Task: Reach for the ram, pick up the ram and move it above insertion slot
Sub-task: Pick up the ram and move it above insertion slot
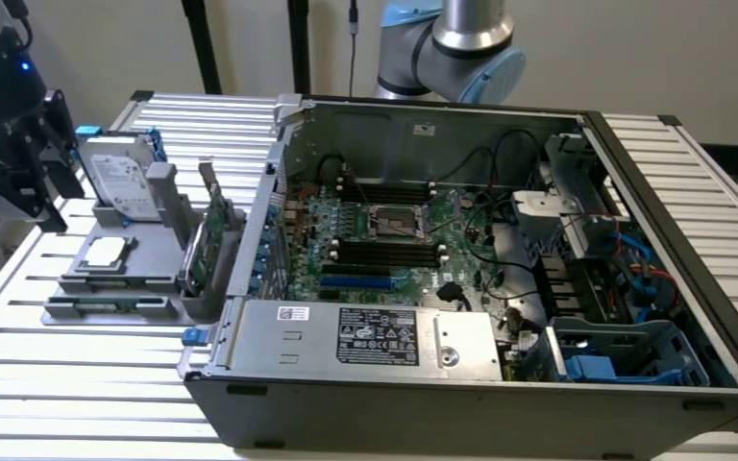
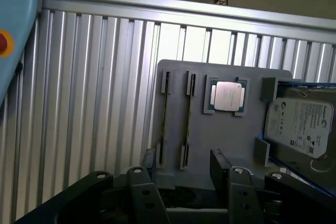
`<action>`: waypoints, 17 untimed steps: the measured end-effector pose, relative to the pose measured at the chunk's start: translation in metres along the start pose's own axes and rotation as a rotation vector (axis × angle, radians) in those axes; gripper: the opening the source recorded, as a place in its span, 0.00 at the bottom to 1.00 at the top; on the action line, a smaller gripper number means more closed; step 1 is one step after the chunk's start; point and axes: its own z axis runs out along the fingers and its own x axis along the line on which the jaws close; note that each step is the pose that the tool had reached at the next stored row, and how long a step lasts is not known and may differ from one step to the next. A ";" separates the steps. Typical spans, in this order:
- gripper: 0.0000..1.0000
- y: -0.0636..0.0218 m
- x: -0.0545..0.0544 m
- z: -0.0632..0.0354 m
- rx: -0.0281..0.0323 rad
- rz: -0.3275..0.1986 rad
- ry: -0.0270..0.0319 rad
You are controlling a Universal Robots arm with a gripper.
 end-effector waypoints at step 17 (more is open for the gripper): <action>0.54 -0.0086 0.008 0.0306 0.0001 0.000 -0.0009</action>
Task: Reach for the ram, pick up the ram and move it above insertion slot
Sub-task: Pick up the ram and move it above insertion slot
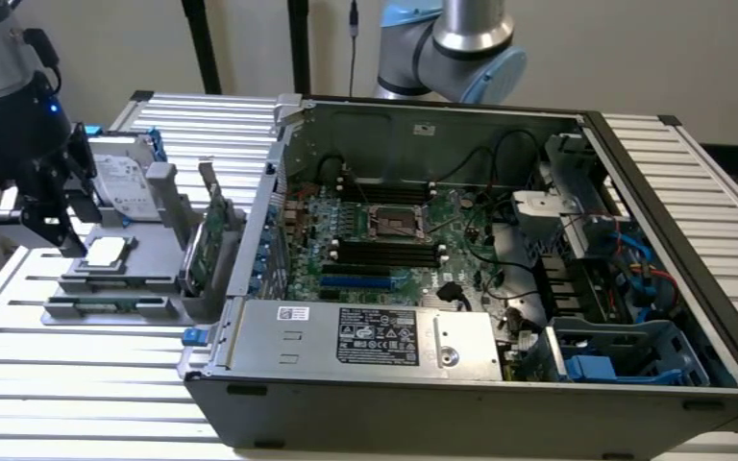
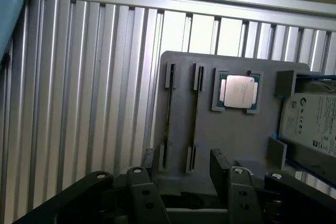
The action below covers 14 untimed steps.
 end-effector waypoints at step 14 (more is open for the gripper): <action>0.54 0.0006 0.012 0.0254 0.0001 0.001 -0.0001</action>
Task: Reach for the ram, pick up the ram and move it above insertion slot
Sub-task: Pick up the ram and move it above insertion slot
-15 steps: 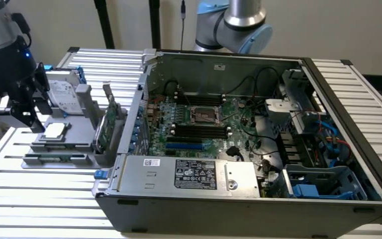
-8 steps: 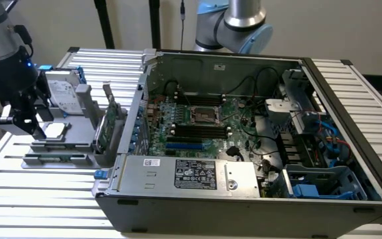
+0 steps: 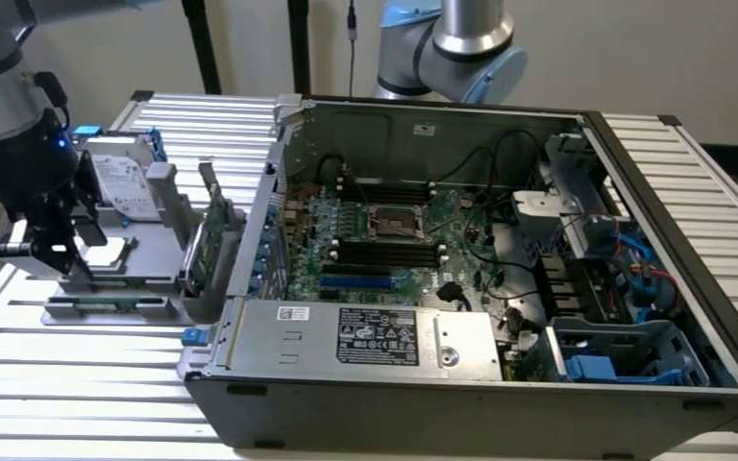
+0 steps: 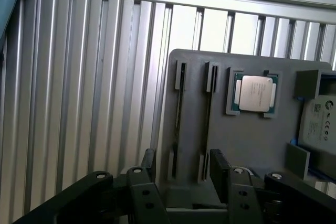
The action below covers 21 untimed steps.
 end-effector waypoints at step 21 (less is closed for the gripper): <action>0.54 -0.0007 0.003 0.0381 0.0001 0.000 0.0000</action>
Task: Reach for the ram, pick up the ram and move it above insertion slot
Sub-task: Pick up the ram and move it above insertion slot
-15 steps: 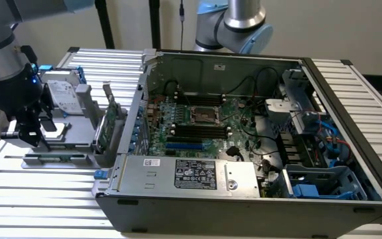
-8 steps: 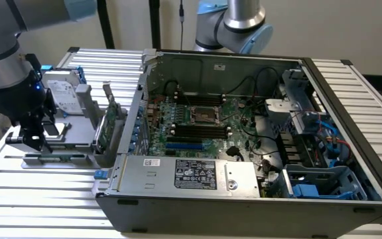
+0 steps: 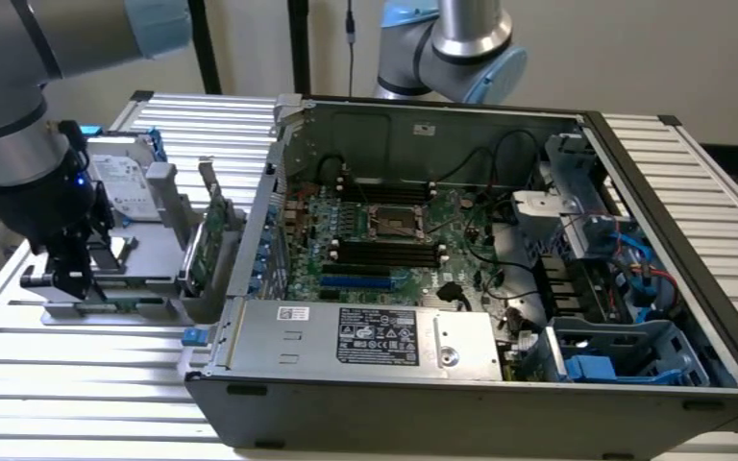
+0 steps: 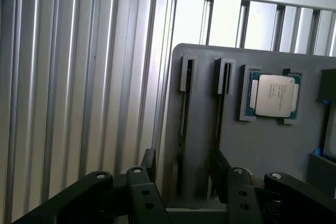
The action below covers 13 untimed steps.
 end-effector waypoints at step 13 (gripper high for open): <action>0.54 -0.0006 0.000 0.0237 0.0001 0.000 -0.0001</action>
